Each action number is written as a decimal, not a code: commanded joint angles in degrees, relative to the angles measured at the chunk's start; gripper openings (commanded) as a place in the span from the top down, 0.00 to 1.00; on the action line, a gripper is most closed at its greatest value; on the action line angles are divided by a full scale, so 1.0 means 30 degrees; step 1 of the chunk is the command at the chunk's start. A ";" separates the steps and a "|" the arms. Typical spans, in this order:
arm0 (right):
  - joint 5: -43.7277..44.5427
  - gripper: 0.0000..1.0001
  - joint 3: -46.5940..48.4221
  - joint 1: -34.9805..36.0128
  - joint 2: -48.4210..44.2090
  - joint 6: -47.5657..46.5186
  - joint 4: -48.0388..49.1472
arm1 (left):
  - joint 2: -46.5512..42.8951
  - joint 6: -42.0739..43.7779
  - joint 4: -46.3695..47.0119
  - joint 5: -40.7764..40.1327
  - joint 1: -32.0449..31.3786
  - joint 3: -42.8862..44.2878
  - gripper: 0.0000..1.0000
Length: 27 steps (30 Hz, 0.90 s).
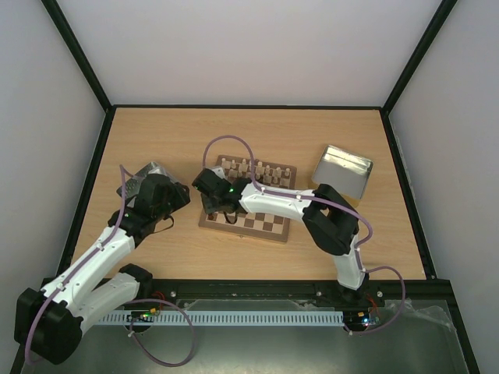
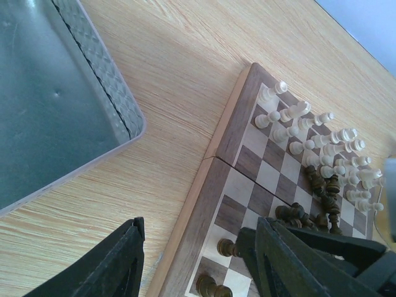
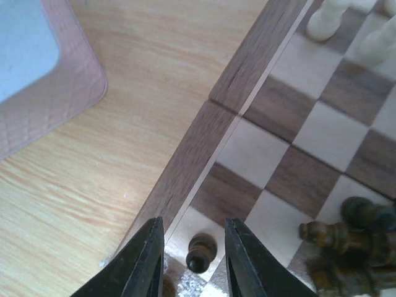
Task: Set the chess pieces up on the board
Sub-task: Place the chess piece on the chessboard, then pick up the chess piece from the chessboard.
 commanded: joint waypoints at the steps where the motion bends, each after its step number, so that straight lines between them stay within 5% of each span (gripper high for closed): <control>1: 0.3044 0.73 0.0051 0.0085 -0.1341 0.0319 -0.0450 | -0.0285 0.0160 -0.0203 -0.0018 0.0109 0.0023 0.48; 15: 0.5375 0.66 -0.1498 -0.1963 -0.1744 0.1754 -0.1051 | 0.0018 0.0497 0.0016 0.0806 0.0109 -0.0010 0.48; 27: 0.4281 0.75 -0.0911 -0.2384 -0.0319 0.0968 -0.0924 | 0.0460 0.0607 0.0209 0.1114 0.0109 -0.0001 0.47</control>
